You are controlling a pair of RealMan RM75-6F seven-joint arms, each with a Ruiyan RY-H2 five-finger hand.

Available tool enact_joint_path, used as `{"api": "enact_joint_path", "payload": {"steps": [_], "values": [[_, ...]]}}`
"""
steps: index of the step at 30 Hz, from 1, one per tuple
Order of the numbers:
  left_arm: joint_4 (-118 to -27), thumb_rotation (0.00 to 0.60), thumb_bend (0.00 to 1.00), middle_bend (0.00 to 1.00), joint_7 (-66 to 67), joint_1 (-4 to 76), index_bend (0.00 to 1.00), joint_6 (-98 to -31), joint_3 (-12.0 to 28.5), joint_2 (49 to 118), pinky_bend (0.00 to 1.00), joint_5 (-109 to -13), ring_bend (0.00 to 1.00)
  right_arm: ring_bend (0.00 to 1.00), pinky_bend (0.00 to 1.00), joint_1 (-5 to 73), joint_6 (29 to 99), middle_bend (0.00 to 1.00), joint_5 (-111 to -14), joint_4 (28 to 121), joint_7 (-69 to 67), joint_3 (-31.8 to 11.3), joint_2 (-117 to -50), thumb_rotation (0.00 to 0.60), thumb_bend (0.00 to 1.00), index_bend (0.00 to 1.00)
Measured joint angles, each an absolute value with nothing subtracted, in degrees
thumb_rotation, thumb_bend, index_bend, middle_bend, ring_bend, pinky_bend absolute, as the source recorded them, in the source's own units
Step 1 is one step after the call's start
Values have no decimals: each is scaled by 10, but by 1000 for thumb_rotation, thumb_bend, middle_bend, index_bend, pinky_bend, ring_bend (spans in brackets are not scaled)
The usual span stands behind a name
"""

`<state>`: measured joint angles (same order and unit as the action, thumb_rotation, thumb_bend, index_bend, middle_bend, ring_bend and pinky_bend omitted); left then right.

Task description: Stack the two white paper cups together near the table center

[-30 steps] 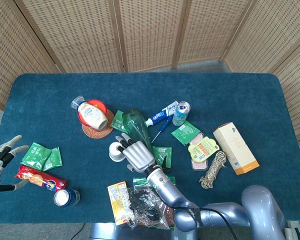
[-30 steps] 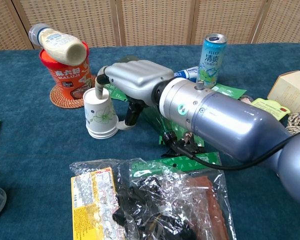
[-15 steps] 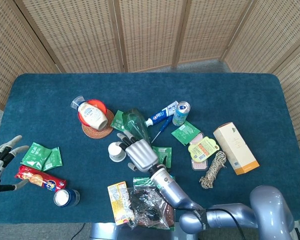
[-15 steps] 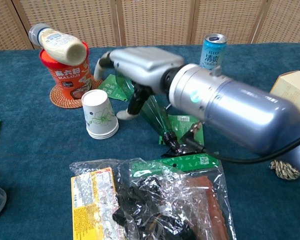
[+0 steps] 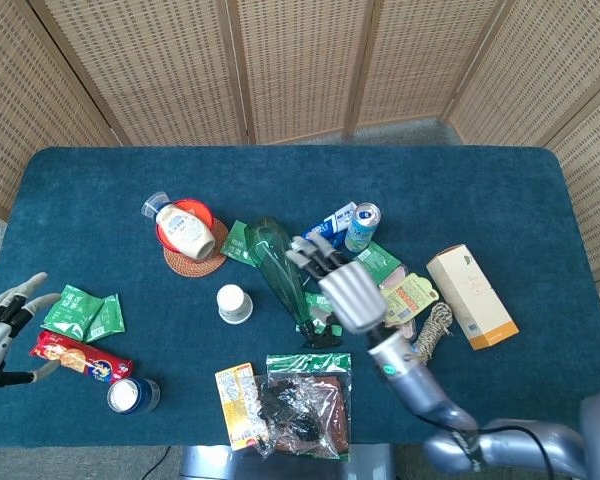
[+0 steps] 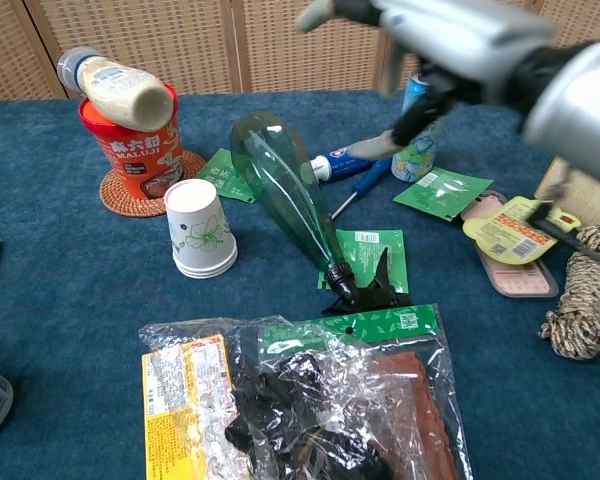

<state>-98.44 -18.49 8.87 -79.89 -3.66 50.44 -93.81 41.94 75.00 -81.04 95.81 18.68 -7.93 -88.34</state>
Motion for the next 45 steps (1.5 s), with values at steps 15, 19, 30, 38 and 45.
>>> {"api": "enact_joint_path", "payload": {"steps": [15, 19, 30, 38, 45], "values": [[-992, 600, 233, 0, -132, 81, 169, -804, -36, 519, 94, -934, 0, 13, 413, 286, 892, 44, -923, 779, -78, -8, -801, 600, 79, 136], [-992, 600, 233, 0, -104, 78, 169, -805, -34, 529, 94, -926, 0, 2, 354, 248, 911, 33, -918, 714, -100, -3, -796, 600, 70, 133], [-989, 600, 232, 0, -42, 71, 169, -803, -24, 562, 95, -894, 0, 0, 282, 147, 904, 0, -832, 684, -93, -2, -793, 600, 72, 129], [-975, 600, 232, 0, -24, 71, 166, -800, -14, 566, 95, -872, 0, 0, 245, 123, 887, 0, -825, 673, -71, -3, -796, 600, 73, 129], [-965, 600, 233, 0, -2, 67, 164, -813, -5, 576, 95, -864, 0, 0, 139, 118, 877, 0, -815, 684, -27, -20, -787, 600, 72, 130]]}}
